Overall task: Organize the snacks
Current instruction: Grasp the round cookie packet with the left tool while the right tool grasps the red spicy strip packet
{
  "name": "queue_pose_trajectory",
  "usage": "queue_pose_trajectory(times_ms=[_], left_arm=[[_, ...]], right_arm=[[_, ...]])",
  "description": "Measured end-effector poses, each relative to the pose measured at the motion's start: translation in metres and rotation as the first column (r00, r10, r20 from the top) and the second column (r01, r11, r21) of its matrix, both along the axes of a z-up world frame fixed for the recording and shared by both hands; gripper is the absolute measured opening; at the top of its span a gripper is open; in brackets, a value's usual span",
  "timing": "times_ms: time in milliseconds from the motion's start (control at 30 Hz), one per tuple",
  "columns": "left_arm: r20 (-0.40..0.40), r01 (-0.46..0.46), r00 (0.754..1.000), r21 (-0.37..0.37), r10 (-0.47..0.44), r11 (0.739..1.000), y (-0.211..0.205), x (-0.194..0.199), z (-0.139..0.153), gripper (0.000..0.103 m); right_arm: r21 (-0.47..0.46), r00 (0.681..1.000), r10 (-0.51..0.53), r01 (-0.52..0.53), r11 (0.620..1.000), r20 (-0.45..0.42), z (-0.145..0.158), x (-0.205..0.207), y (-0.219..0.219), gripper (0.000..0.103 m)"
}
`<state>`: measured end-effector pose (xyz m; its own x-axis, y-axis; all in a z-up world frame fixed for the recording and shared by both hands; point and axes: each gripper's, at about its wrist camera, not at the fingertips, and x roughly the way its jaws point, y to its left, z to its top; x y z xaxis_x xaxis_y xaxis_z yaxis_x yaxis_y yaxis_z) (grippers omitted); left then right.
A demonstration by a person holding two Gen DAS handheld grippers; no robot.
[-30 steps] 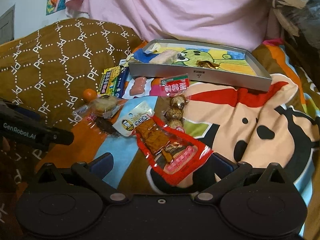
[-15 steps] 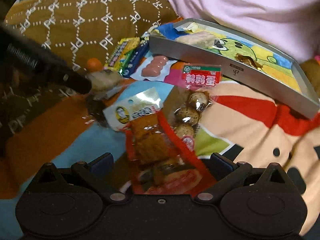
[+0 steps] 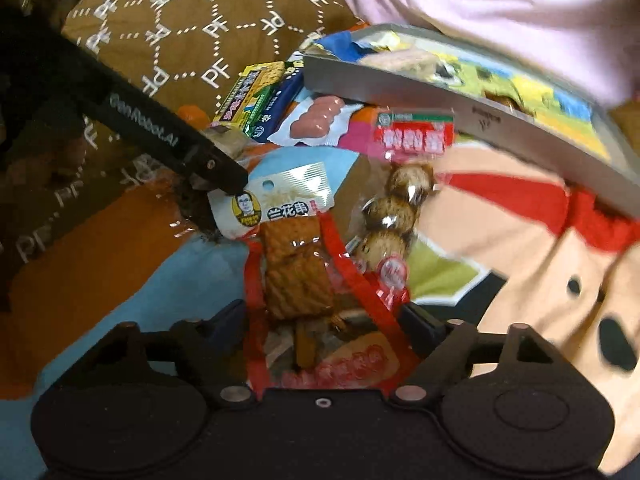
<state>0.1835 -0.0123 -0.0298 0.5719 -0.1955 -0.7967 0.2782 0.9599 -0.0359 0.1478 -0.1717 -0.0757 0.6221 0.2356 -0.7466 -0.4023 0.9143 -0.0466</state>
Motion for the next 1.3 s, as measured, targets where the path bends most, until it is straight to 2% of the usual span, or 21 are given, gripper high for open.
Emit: queue_pose_trajectory(times_ms=[133,267,367,467,567,600,667,767,867,967,1100,1167,1300], left_arm=[[0.007,0.010,1.000,-0.005,-0.010,1.000,0.001,-0.003,0.001,0.073],[-0.007,0.002,1.000,-0.035,-0.002,0.999,0.007,0.000,0.000,0.073],[-0.025,0.005,1.000,-0.025,-0.006,1.000,0.005,0.004,-0.003,0.074],[-0.026,0.012,1.000,-0.005,-0.012,1.000,0.003,0.008,-0.006,0.073],[-0.027,-0.022,0.999,-0.026,0.021,0.999,0.007,0.009,-0.006,0.066],[-0.027,-0.029,0.999,-0.033,0.028,0.999,0.008,0.008,-0.005,0.060],[-0.027,-0.034,0.999,-0.037,0.033,0.999,0.010,0.005,-0.004,0.058],[-0.028,-0.040,0.999,-0.055,0.038,0.998,0.012,-0.007,-0.001,0.057],[-0.060,-0.064,0.996,-0.084,0.059,0.994,0.018,-0.021,-0.001,0.056],[-0.086,-0.069,0.994,-0.099,0.061,0.993,0.022,-0.038,-0.001,0.056],[-0.104,-0.066,0.993,-0.134,0.052,0.989,0.031,-0.059,-0.004,0.056],[-0.106,-0.061,0.993,-0.138,0.046,0.989,0.031,-0.064,-0.006,0.056],[-0.082,-0.049,0.996,-0.138,0.038,0.989,0.030,-0.067,-0.008,0.056]], right_arm=[[0.062,0.999,-0.017,0.019,0.998,-0.029,0.003,-0.009,-0.003,0.083],[0.014,1.000,0.005,-0.005,1.000,-0.004,0.003,-0.005,0.004,0.087],[0.004,1.000,-0.004,0.004,1.000,-0.001,0.000,0.003,0.005,0.090],[0.029,1.000,-0.015,0.016,0.999,-0.013,-0.002,0.005,0.003,0.086],[0.038,1.000,-0.025,0.025,0.999,-0.011,-0.001,0.001,0.002,0.079],[0.037,1.000,-0.025,0.026,0.999,-0.013,0.001,-0.001,0.002,0.076],[0.033,0.999,-0.034,0.035,0.999,-0.023,0.004,-0.004,0.003,0.074],[0.039,0.998,-0.054,0.056,0.998,-0.043,0.009,-0.011,0.004,0.072],[0.068,0.994,-0.076,0.081,0.994,-0.073,0.015,-0.020,0.005,0.070],[0.097,0.992,-0.077,0.087,0.991,-0.098,0.018,-0.026,0.007,0.074],[0.046,0.994,-0.063,0.067,0.997,-0.085,0.013,-0.026,0.014,0.079],[0.056,0.993,-0.077,0.082,0.995,-0.089,0.011,-0.024,0.014,0.080],[0.072,0.992,-0.105,0.110,0.991,-0.072,0.010,-0.028,0.012,0.073]])
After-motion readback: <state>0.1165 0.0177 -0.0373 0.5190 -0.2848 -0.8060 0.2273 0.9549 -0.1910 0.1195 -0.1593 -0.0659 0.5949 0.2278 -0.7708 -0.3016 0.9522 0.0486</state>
